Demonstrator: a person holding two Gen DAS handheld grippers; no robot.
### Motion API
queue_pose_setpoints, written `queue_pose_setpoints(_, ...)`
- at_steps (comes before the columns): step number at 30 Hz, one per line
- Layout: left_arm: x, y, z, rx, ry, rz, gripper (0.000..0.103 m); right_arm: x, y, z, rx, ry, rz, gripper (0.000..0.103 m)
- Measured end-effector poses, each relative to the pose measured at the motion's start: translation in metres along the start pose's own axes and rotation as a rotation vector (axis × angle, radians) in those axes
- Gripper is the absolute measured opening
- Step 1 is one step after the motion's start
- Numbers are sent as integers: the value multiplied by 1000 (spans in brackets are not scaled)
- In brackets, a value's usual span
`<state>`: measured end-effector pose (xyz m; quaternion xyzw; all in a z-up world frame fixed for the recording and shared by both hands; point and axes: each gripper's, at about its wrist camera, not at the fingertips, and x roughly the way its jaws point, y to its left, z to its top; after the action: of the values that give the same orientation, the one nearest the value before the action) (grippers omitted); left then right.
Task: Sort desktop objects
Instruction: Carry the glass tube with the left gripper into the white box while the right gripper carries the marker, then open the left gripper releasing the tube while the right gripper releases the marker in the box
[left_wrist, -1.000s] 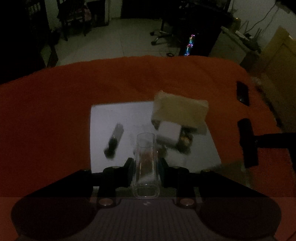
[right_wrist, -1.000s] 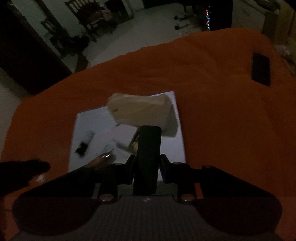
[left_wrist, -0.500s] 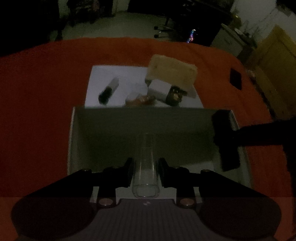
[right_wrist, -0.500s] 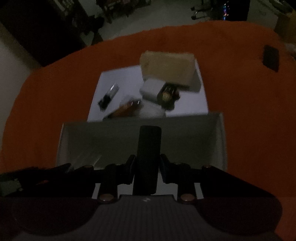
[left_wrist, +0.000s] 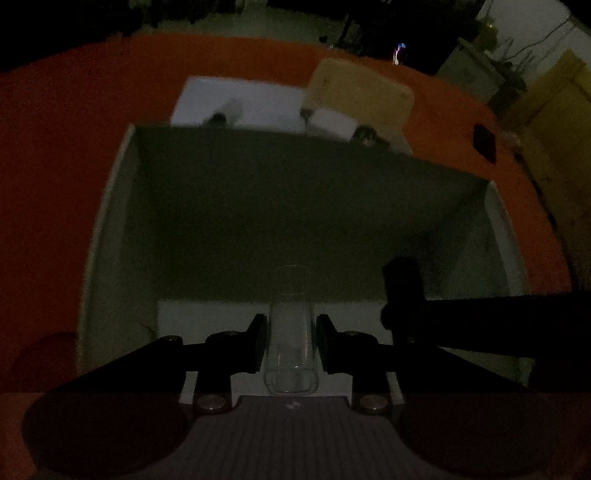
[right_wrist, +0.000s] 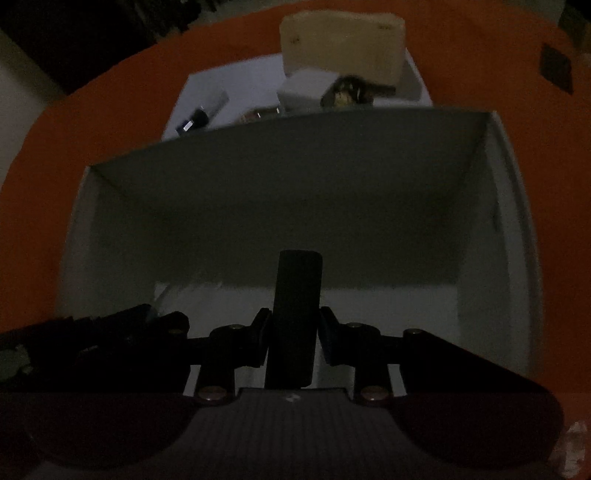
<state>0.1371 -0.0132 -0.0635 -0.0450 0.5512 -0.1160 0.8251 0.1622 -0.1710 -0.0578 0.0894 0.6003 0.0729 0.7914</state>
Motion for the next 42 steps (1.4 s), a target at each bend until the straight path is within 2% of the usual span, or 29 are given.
queue_pose_setpoints(12, 37, 3, -9, -9, 75, -3, 24, 29, -13, -8, 9, 51, -27, 30)
queue_pose_setpoints(15, 41, 4, -13, 10, 70, 16, 24, 31, -12, -9, 5, 56, -37, 30)
queue_pose_setpoints(27, 41, 0, -13, -5, 77, 18, 24, 38, -12, -17, 10, 94, -35, 31)
queue_pose_setpoints(42, 42, 9, -10, -29, 93, 10, 25, 36, -16, -22, 52, 90, -42, 32)
